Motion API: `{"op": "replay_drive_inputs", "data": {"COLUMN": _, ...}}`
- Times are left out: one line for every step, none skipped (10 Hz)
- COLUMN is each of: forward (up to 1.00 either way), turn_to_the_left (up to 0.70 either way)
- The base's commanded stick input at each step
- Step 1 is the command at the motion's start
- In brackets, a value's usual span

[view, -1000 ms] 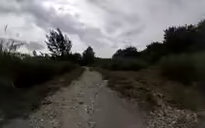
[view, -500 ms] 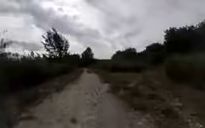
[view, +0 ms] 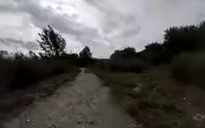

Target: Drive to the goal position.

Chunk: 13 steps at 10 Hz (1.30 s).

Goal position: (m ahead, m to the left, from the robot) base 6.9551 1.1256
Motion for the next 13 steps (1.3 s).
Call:
{"op": "replay_drive_inputs", "data": {"forward": 0.85, "turn_to_the_left": 0.0}}
{"op": "replay_drive_inputs", "data": {"forward": 0.85, "turn_to_the_left": 0.3}}
{"op": "replay_drive_inputs", "data": {"forward": 0.85, "turn_to_the_left": 0.34}}
{"op": "replay_drive_inputs", "data": {"forward": 0.85, "turn_to_the_left": 0.34}}
{"op": "replay_drive_inputs", "data": {"forward": 0.85, "turn_to_the_left": 0.34}}
{"op": "replay_drive_inputs", "data": {"forward": 0.85, "turn_to_the_left": 0.27}}
{"op": "replay_drive_inputs", "data": {"forward": 0.85, "turn_to_the_left": 0.0}}
{"op": "replay_drive_inputs", "data": {"forward": 0.85, "turn_to_the_left": 0.0}}
{"op": "replay_drive_inputs", "data": {"forward": 0.85, "turn_to_the_left": 0.0}}
{"op": "replay_drive_inputs", "data": {"forward": 0.85, "turn_to_the_left": 0.0}}
{"op": "replay_drive_inputs", "data": {"forward": 0.85, "turn_to_the_left": 0.0}}
{"op": "replay_drive_inputs", "data": {"forward": 0.85, "turn_to_the_left": 0.0}}
{"op": "replay_drive_inputs", "data": {"forward": 0.85, "turn_to_the_left": 0.0}}
